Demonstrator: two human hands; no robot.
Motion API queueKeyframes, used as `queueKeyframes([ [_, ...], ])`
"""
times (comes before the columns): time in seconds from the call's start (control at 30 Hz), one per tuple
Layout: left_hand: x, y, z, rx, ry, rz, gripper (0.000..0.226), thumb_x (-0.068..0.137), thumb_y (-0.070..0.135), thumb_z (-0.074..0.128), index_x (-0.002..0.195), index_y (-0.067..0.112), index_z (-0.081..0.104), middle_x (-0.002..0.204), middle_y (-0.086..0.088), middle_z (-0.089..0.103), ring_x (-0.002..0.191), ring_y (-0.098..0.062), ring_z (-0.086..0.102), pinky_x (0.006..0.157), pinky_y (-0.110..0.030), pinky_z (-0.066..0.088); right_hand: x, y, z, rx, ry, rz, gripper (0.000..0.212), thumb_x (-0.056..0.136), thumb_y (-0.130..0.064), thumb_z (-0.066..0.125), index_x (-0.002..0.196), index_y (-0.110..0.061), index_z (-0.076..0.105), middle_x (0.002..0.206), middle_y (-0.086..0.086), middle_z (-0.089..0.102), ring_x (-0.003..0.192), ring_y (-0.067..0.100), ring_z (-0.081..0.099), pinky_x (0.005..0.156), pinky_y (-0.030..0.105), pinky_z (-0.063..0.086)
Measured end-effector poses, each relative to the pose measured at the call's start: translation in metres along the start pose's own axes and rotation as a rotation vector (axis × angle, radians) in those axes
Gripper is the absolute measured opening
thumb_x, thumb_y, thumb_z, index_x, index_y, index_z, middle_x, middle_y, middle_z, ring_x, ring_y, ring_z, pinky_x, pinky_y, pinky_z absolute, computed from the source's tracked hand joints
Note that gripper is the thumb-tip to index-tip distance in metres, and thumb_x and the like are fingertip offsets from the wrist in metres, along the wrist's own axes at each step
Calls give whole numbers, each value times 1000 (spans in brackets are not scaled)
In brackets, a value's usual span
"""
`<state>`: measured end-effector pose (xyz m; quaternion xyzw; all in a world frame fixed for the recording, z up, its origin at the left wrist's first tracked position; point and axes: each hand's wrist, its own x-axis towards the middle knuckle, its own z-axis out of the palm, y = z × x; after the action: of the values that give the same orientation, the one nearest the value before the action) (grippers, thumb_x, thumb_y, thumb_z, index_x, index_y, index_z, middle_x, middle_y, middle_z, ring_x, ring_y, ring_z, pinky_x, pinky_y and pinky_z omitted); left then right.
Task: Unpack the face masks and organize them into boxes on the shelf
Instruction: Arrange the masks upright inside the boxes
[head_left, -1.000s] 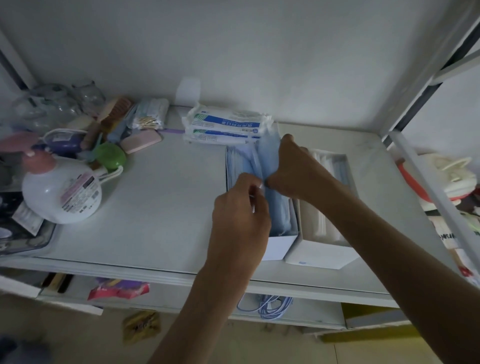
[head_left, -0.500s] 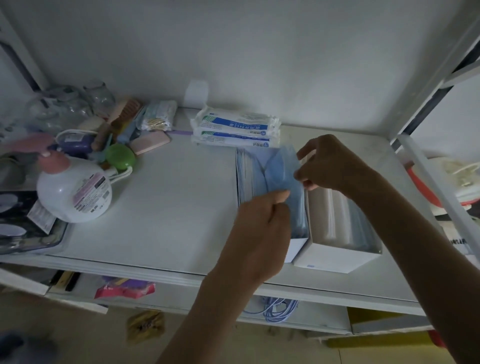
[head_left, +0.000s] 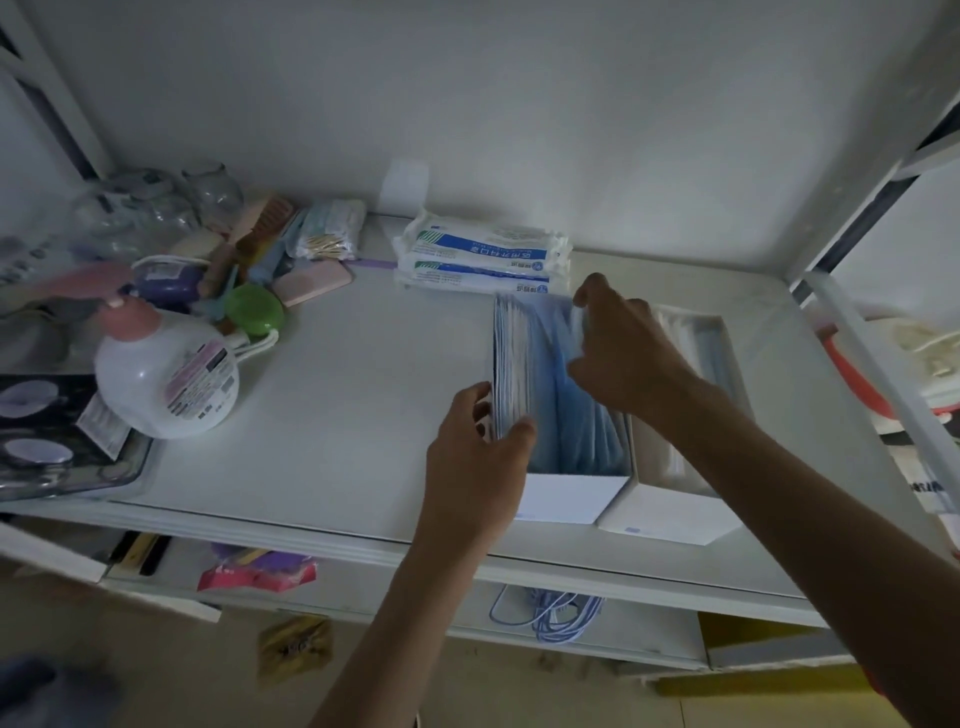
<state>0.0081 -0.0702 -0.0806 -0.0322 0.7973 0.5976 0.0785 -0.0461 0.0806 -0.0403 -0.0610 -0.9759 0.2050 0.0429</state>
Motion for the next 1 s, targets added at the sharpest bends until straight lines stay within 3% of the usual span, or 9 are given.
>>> queueKeyframes([
  [0.07, 1, -4, 0, -85, 13, -18, 41, 86, 30, 66, 125, 20, 54, 114, 6, 65, 104, -13, 62, 86, -30, 53, 1, -2, 4, -7, -38, 8, 47, 75, -2, 70, 114, -9, 46, 89, 14, 61, 74, 31, 61, 60, 35, 51],
  [0.13, -1, -5, 0, -135, 8, -61, 43, 89, 40, 60, 128, 22, 54, 119, 8, 62, 107, -11, 58, 90, -29, 47, 4, -4, 1, 13, -17, 33, 44, 75, -4, 71, 113, -9, 50, 99, 15, 61, 83, 31, 61, 68, 36, 53],
  [0.27, 0, -10, 0, -160, 19, -116, 41, 90, 39, 59, 127, 21, 56, 108, 11, 63, 91, -2, 57, 75, -21, 41, 2, -8, -5, -51, -28, -94, 65, 80, -4, 63, 139, -20, 40, 134, 10, 40, 122, 29, 38, 93, 34, 35],
  [0.37, 3, -12, -1, -145, 34, -100, 39, 89, 38, 60, 125, 21, 57, 105, 11, 63, 88, 3, 57, 75, -20, 42, -3, -8, 1, -80, -105, -86, 48, 89, -36, 57, 135, -23, 47, 140, 7, 39, 131, 29, 32, 106, 43, 29],
  [0.47, -2, -13, 0, -28, 46, -6, 38, 92, 42, 53, 123, 21, 57, 113, 8, 65, 99, -4, 59, 82, -19, 44, -6, -6, 4, -114, -170, -52, 68, 83, -56, 60, 138, -22, 40, 144, 5, 33, 134, 27, 26, 109, 42, 24],
  [0.53, -6, -14, 2, 12, 49, 54, 27, 95, 39, 48, 114, 22, 58, 95, 17, 63, 85, 11, 58, 66, -1, 39, -7, -5, 2, -77, -169, -47, 70, 83, -51, 64, 140, -22, 36, 147, 5, 29, 135, 26, 23, 110, 42, 23],
  [0.63, -9, -14, 4, 37, 62, 97, 16, 99, 34, 44, 105, 24, 55, 77, 17, 58, 68, 22, 52, 55, 3, 37, -8, 0, -2, -27, -184, -60, 64, 87, -44, 63, 141, -23, 36, 149, 3, 26, 137, 26, 23, 111, 42, 24],
  [0.8, -6, -10, 7, 15, 64, 35, 36, 89, 50, 55, 115, 25, 52, 97, 15, 60, 73, 8, 55, 51, -5, 40, -9, 6, -3, 53, -192, -84, 60, 88, -35, 64, 140, -25, 36, 149, 1, 25, 138, 24, 21, 112, 43, 23],
  [1.0, -2, -20, 8, -45, 85, -21, 27, 86, 30, 65, 111, 22, 58, 89, 18, 62, 78, 2, 60, 52, -5, 44, -5, 21, -6, 136, -195, -136, 55, 87, -15, 66, 135, -26, 42, 142, 4, 31, 129, 22, 33, 108, 38, 33],
])
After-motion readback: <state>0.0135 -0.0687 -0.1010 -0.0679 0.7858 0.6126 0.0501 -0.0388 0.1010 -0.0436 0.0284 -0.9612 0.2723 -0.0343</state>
